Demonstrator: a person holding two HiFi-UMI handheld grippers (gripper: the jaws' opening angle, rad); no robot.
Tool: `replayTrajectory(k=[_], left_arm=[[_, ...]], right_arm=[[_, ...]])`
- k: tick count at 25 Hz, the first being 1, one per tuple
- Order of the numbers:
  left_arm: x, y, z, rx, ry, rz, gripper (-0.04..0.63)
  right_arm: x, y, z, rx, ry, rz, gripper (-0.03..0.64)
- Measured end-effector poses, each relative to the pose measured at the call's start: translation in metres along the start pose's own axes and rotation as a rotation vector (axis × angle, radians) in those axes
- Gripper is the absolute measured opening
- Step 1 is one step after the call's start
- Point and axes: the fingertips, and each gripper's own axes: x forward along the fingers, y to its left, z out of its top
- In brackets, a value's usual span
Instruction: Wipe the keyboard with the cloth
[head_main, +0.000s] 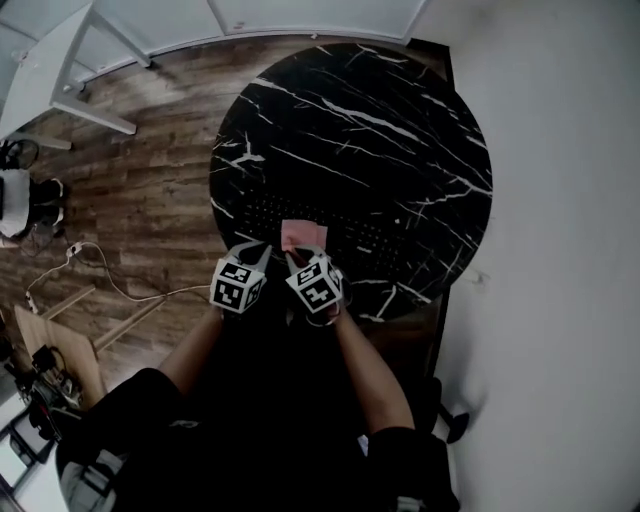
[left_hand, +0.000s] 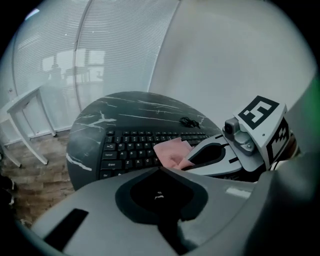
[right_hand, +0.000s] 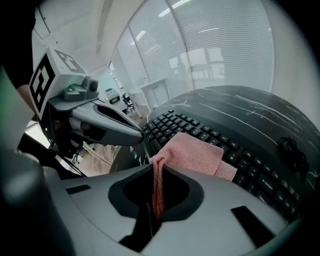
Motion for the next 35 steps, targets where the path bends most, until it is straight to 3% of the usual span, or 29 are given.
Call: replayTrajectory(k=[20,27,35], left_arm=[[0.07,-0.132,0.022,0.231,0.102,-0.157,0.0],[0.081,-0.175,0.025,0.251,0.096,-0.168,0.0],[0.075,-0.194,0.022,0.225,0.077,-0.11,0.0]], right_arm=[[-0.089,-0.065,-0.083,0.193,-0.086,-0.12,0.014],[-0.119,-0.086,-0.114,0.184,-0.082,-0.139,0.014],[-0.151,-0.111,-0.145,0.143,-0.086,-0.15,0.014]])
